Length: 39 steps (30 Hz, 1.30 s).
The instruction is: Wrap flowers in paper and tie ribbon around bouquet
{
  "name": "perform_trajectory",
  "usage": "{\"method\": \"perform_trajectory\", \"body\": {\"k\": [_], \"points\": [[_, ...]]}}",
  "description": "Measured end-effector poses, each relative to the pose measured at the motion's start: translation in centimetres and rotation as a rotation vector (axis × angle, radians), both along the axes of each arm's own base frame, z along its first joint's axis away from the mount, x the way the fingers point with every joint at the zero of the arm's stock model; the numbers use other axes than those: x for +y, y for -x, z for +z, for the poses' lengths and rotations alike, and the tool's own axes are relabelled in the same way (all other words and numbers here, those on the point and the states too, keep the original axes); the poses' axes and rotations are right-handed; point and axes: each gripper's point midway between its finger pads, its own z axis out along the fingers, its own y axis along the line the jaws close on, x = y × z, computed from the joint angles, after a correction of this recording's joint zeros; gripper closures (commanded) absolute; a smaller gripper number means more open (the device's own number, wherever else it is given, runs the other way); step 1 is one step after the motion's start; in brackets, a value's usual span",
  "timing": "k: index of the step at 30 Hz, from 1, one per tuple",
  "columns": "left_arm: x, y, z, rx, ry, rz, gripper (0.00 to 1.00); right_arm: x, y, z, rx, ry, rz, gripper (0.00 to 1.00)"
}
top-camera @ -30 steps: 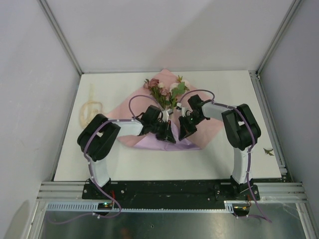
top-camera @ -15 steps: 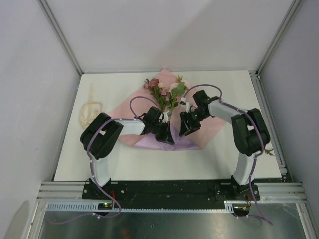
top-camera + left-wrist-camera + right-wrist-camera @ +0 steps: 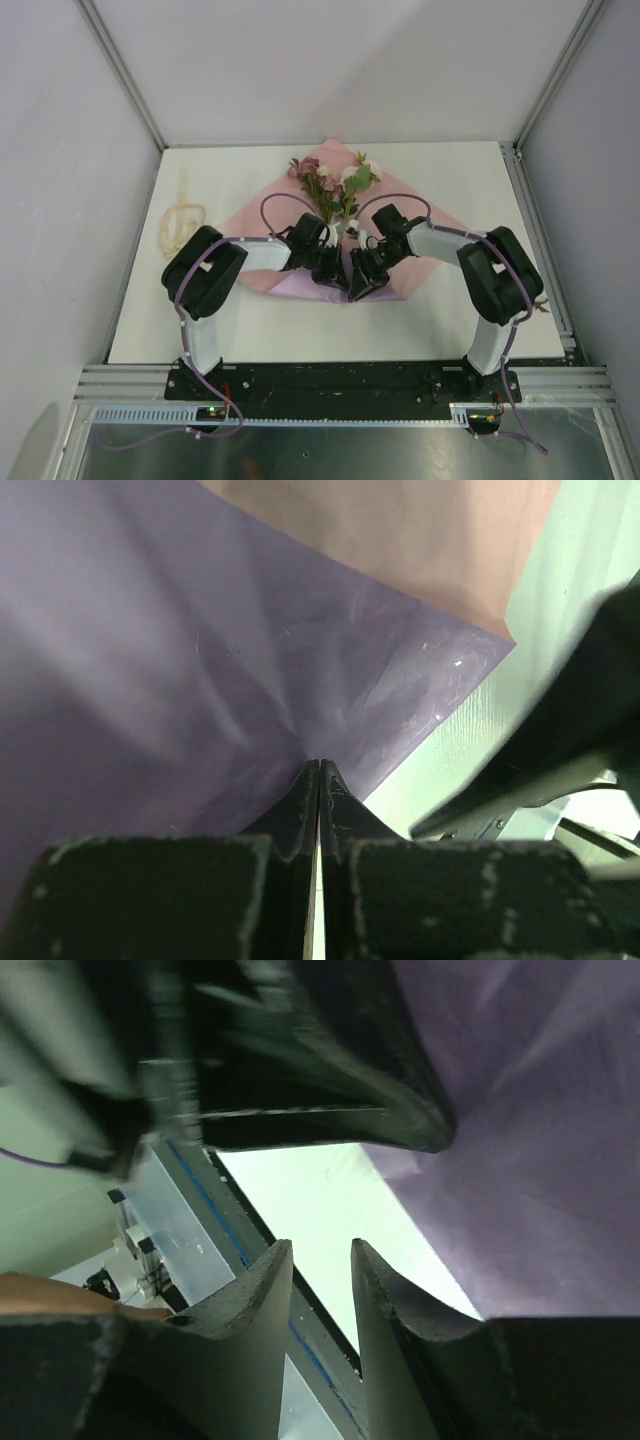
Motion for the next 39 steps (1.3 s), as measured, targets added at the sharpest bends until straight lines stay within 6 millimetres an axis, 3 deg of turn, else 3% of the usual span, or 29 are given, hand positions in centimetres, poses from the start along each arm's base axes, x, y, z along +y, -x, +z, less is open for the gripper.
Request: {"method": "perform_trajectory", "body": {"k": [8, 18, 26, 32, 39], "points": [[0.0, 0.0, 0.0, 0.001, -0.001, 0.000, 1.00, -0.4, 0.5, -4.4, 0.116, 0.071, -0.061, 0.67], [0.0, 0.0, 0.0, -0.002, -0.001, -0.004, 1.00, -0.7, 0.0, -4.3, 0.179, 0.043, -0.122, 0.72], [0.0, 0.0, -0.1, -0.005, -0.001, -0.006, 1.00, 0.4, -1.8, -2.5, 0.113, -0.029, -0.167, 0.75], [0.0, 0.0, -0.1, -0.005, -0.001, -0.007, 1.00, -0.1, -1.9, -4.7, 0.154, 0.013, -0.186, 0.77], [0.0, 0.0, -0.1, -0.006, -0.001, -0.007, 1.00, -0.5, -1.7, -4.9, 0.143, 0.026, -0.162, 0.76]]}}
